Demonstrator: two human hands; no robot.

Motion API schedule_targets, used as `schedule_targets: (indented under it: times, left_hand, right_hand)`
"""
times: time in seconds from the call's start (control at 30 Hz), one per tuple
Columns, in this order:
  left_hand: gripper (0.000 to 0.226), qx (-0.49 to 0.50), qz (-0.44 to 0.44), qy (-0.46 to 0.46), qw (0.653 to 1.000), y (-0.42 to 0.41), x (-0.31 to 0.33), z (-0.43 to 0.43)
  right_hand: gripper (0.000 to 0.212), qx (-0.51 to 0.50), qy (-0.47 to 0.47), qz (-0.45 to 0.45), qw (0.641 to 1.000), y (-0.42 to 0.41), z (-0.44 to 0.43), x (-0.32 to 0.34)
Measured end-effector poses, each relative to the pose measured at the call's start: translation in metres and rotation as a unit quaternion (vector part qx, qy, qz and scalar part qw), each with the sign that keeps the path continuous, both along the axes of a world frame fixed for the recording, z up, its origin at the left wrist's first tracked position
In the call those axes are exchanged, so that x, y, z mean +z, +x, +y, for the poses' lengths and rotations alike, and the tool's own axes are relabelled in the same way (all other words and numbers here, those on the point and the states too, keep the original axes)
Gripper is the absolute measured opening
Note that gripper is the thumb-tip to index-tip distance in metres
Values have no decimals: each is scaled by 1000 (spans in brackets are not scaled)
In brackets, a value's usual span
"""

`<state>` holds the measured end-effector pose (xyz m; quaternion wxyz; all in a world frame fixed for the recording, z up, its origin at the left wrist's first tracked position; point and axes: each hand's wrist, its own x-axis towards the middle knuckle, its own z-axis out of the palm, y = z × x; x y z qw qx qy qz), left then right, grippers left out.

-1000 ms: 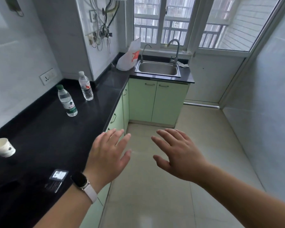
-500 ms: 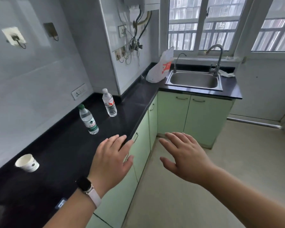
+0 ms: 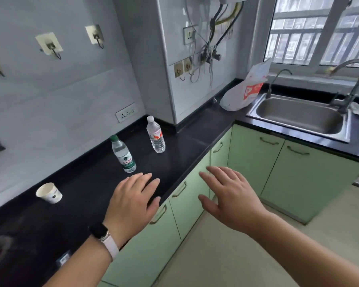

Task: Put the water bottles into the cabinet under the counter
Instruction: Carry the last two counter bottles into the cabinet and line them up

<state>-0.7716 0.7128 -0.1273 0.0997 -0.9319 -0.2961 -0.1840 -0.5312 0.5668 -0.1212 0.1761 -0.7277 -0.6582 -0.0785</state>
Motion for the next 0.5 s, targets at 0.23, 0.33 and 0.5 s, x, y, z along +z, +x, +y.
schedule_targets:
  times: [0.23, 0.33, 0.5]
  left_hand:
    - [46, 63, -16, -13, 998, -3, -22, 61]
    - [47, 88, -19, -34, 995, 1, -41, 101]
    - [49, 148, -55, -106, 982, 0, -81, 176]
  right_hand:
    - [59, 43, -44, 11, 998, 14, 84, -17]
    - [58, 51, -55, 3, 997, 22, 127, -25]
    - [60, 48, -89, 30, 994, 35, 212, -45]
